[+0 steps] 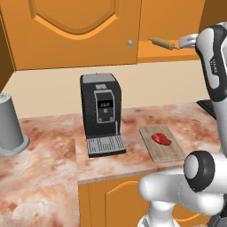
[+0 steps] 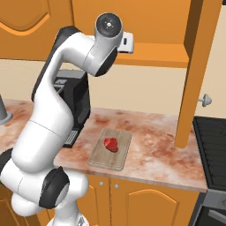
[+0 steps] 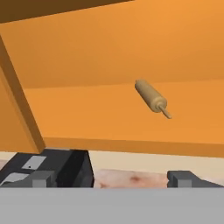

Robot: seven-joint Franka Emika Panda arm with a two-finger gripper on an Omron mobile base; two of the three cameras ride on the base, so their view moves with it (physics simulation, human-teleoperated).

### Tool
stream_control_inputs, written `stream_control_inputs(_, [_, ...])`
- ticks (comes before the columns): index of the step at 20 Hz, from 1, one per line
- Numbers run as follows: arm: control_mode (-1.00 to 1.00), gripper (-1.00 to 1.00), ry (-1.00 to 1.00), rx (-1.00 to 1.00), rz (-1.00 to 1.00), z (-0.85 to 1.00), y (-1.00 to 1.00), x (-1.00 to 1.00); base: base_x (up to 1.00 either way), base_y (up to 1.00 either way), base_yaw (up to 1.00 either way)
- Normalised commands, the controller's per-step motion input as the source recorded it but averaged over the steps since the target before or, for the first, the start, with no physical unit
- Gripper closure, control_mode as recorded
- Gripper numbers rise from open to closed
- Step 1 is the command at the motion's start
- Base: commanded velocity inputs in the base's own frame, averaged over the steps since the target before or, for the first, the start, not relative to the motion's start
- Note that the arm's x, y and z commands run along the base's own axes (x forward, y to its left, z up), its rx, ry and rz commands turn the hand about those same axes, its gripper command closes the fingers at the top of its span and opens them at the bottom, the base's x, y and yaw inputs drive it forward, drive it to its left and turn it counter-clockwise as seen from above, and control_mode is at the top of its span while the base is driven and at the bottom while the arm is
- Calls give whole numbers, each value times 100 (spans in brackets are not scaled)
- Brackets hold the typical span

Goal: Open the cabinet, retrieve the rolling pin, and place it next to the meat on the cutting board to prepare for tenderizing.

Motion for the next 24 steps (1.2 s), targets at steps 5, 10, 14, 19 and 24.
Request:
stream_control_inputs(5, [-100, -100, 0, 0, 2, 0, -9, 38, 0, 0, 0])
stream_control_inputs(10, [-100, -100, 0, 0, 2, -3, -7, 32, 0, 0, 0])
stream_control_inputs(14, [-100, -100, 0, 0, 2, -5, -3, 32, 0, 0, 0])
stream_control_inputs(19, [-100, -100, 0, 0, 2, -10, 0, 25, 0, 0, 0])
stream_control_inputs(24, [-100, -100, 0, 0, 2, -7, -1, 22, 0, 0, 0])
